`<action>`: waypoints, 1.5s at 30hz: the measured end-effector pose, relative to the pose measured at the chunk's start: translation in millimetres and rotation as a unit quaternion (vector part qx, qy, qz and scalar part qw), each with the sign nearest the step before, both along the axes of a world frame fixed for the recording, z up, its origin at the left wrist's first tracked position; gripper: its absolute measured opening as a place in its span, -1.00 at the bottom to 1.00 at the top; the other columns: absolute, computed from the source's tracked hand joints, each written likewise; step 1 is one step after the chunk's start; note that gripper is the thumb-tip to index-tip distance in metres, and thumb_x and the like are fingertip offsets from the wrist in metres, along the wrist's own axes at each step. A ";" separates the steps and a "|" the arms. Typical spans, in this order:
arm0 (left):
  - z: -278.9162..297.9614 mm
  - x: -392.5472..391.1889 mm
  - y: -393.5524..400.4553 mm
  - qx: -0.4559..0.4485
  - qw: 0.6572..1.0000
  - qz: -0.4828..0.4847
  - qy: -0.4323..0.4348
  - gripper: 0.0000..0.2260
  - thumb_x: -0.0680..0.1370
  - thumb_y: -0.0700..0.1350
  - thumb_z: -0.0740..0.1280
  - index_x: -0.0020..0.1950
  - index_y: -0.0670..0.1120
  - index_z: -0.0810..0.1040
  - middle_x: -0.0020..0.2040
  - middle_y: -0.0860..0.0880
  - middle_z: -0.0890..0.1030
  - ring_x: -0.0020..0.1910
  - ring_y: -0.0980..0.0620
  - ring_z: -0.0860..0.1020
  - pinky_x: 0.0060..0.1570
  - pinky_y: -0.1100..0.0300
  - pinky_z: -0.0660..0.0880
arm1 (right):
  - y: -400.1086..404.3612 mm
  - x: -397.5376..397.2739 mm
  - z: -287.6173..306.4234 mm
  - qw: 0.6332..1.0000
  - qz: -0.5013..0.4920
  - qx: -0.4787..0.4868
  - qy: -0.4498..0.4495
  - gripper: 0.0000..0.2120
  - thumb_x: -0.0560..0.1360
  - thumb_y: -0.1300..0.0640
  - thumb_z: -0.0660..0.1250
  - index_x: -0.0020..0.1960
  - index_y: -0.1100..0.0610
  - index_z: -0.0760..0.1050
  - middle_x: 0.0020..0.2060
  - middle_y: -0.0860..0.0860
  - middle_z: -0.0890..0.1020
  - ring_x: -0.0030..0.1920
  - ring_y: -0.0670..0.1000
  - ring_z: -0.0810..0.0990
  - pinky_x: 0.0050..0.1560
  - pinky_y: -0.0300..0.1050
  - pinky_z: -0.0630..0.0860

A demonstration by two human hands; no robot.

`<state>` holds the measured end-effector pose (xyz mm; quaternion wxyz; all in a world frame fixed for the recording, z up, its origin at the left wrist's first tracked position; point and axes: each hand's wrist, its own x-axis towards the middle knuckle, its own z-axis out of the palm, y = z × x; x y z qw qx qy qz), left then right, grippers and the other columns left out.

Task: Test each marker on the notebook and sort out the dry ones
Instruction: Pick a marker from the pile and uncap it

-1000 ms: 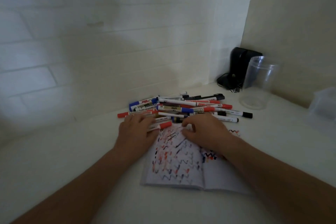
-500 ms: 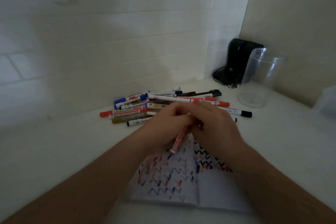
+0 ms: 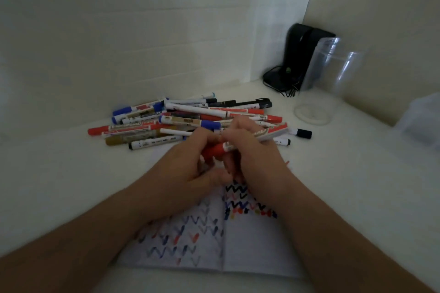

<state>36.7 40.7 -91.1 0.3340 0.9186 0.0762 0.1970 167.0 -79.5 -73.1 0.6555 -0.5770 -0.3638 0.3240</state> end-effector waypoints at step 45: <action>20.6 -3.0 -12.3 0.020 0.979 -0.049 0.196 -0.73 0.53 0.15 0.42 0.19 0.30 0.45 0.23 0.41 0.53 0.24 0.38 0.45 0.30 0.16 0.47 | -37.6 75.3 26.2 0.918 -0.134 0.190 0.321 -0.64 0.64 0.05 0.29 -0.33 0.03 0.38 -0.49 -0.04 0.33 -0.53 -0.09 0.23 -0.51 -0.26 0.13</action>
